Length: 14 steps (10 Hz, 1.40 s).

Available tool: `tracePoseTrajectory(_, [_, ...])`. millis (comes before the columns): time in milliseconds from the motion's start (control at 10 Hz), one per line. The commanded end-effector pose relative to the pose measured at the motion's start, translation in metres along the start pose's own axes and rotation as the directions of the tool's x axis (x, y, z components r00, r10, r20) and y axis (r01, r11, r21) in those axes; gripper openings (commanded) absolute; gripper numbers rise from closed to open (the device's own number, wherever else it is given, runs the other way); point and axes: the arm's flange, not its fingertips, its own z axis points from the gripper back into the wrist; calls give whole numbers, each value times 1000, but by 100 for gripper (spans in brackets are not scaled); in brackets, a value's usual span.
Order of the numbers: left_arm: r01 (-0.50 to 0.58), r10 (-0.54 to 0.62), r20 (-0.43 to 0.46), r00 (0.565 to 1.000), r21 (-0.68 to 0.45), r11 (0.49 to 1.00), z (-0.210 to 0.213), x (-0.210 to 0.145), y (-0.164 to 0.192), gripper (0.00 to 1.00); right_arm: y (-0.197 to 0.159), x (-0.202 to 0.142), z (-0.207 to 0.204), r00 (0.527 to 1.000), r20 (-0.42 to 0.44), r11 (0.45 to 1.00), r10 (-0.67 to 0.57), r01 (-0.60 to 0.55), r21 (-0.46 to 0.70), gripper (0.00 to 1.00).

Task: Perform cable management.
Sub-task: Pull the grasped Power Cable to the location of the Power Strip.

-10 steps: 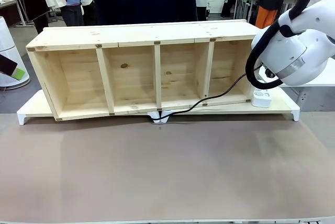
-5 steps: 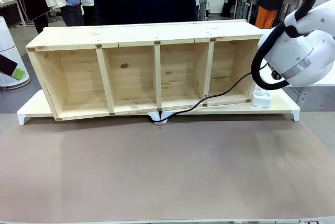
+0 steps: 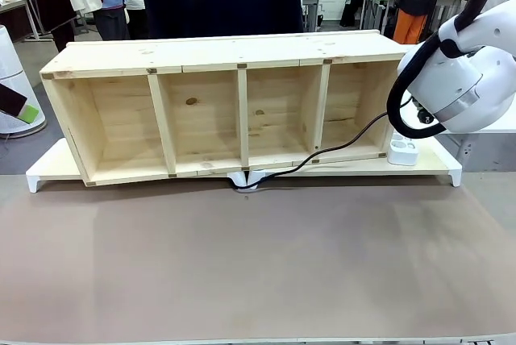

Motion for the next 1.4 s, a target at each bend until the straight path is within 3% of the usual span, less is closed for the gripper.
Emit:
tracePoseTrajectory(0, [-4, 4, 1, 1000, -5, 1000, 0, 0, 0, 100, -1, 1, 1, 1000, 7, 1000, 0, 0, -5, 16])
tracePoseTrajectory(1300, [-4, 4, 1, 1000, -5, 1000, 0, 0, 0, 100, -1, 1, 1, 1000, 7, 1000, 0, 0, -5, 16])
